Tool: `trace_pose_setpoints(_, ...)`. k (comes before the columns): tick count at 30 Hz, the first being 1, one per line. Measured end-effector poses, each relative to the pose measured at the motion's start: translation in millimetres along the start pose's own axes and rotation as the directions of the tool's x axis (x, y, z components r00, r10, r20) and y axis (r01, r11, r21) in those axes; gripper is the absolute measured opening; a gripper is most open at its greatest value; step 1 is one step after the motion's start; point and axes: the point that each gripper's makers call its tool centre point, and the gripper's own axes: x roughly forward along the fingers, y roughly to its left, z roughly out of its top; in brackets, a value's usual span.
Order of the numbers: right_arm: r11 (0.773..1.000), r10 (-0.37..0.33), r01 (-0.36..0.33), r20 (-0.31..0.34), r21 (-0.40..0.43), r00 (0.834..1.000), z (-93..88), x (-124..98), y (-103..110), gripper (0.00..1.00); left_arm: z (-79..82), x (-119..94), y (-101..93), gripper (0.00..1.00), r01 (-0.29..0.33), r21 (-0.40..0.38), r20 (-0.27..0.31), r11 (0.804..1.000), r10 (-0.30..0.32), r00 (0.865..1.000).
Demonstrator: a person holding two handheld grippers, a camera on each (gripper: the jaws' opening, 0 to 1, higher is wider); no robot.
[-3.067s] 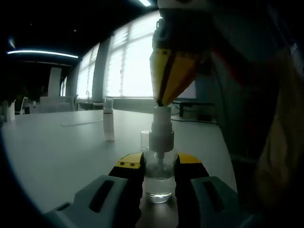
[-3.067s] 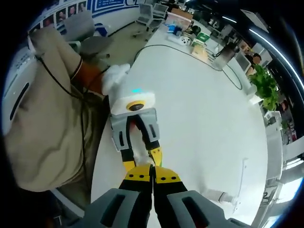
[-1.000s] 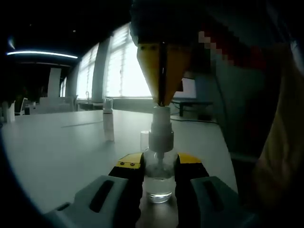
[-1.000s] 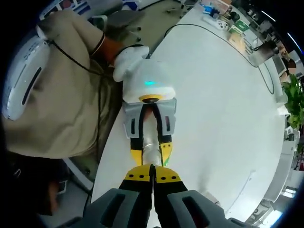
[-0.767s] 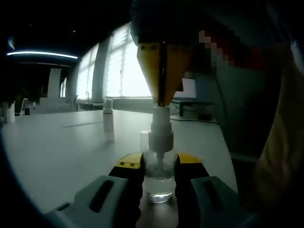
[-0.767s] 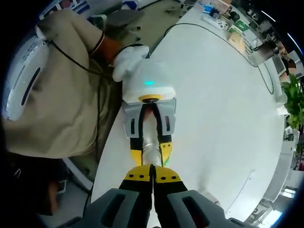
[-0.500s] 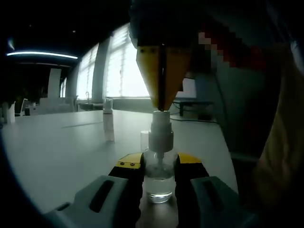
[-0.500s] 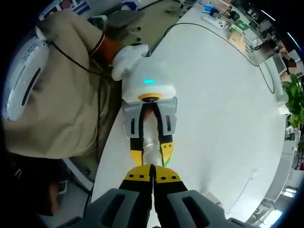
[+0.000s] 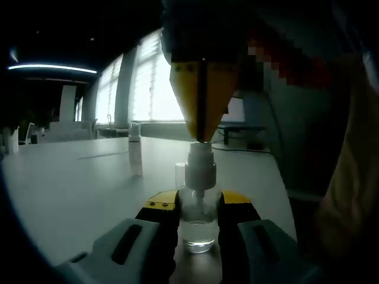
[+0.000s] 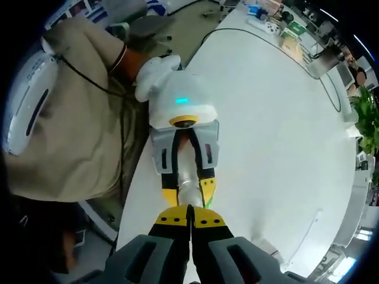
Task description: Clamp pump bottle remove cover press pump head put on cover
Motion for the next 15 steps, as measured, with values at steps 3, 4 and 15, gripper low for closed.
trace_pose_setpoints(3, 1.0, -0.005, 0.005, -0.004, -0.002, 1.0, 0.0, 0.3, -0.2, 0.0, -0.2, -0.2, 1.0, 0.16, 0.0, -0.001, 0.0, 1.0, 0.0, 1.0)
trace_pose_setpoints(4, 1.0, -0.005, 0.005, -0.004, 0.0, 1.0, 0.0, 0.3, -0.4, 0.0, -0.2, -0.2, 1.3, 0.16, -0.001, -0.002, 0.0, 1.0, 0.001, 1.0)
trace_pose_setpoints(15, 1.0, -0.007, 0.007, -0.005, 0.007, 1.0, -0.6, -2.3, -1.1, 0.0, -0.5, 0.1, 2.3, 0.16, -0.002, 0.0, 0.0, 1.0, 0.002, 1.0)
